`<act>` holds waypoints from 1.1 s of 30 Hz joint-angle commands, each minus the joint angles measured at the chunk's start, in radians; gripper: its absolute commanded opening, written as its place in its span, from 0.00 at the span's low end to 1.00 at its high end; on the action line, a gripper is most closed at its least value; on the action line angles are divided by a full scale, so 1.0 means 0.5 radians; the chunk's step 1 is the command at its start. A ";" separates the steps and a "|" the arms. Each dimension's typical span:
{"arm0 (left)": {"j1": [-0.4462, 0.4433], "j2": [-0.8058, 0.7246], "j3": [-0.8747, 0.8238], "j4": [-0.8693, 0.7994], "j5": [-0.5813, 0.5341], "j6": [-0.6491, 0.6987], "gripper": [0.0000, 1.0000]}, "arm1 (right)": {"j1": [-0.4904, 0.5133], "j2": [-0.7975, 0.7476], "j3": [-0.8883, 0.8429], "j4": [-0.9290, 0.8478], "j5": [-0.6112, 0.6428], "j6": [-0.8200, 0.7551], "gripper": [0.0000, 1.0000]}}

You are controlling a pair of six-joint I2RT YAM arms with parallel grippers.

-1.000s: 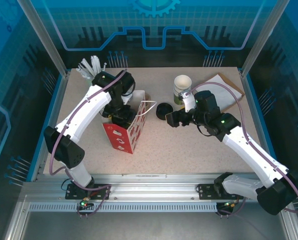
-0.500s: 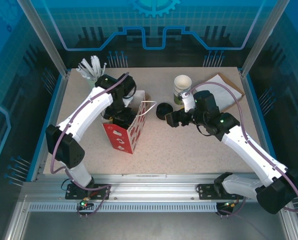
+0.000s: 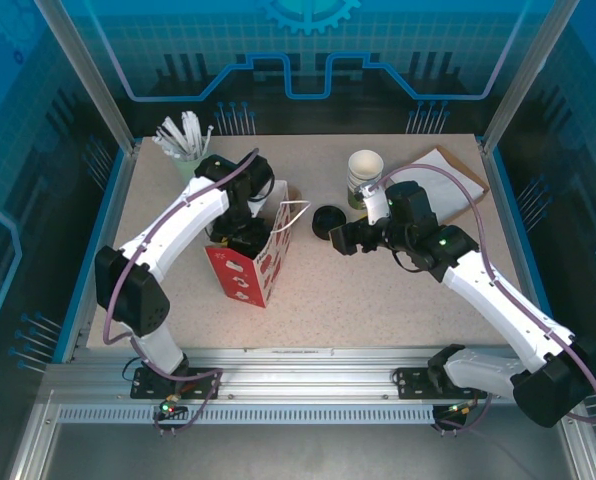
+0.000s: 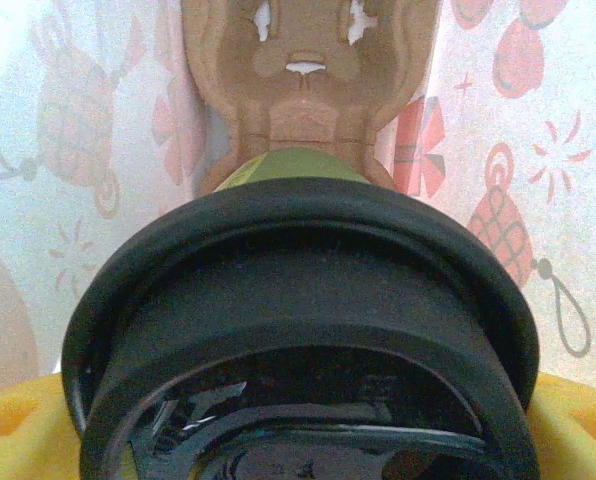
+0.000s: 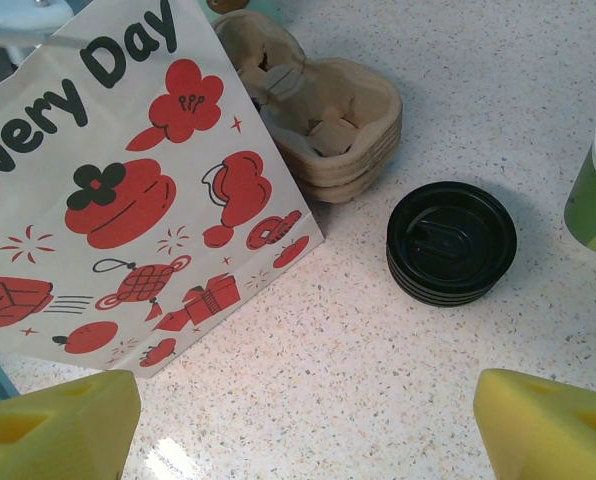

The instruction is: Pack the takeout coffee

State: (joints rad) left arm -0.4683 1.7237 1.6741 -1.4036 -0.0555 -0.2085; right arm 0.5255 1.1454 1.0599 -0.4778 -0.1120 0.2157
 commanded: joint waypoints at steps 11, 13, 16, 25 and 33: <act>0.018 0.053 -0.111 0.064 0.025 -0.031 0.51 | 0.032 0.022 -0.021 0.023 0.018 -0.010 0.89; 0.016 0.062 -0.115 0.071 0.027 -0.025 0.51 | 0.032 0.024 -0.023 0.024 0.018 -0.008 0.89; 0.016 0.057 -0.122 0.087 0.026 -0.017 0.51 | 0.033 0.033 -0.024 0.026 0.019 -0.008 0.89; 0.014 0.055 -0.130 0.101 0.023 0.000 0.51 | 0.035 0.059 -0.029 0.034 0.018 -0.013 0.89; 0.015 0.056 -0.125 0.094 0.019 0.005 0.51 | 0.037 0.062 -0.029 0.035 0.016 -0.020 0.90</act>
State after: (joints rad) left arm -0.4683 1.7477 1.6184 -1.3514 -0.0555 -0.2108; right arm 0.5304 1.1713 1.0573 -0.4774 -0.1108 0.2157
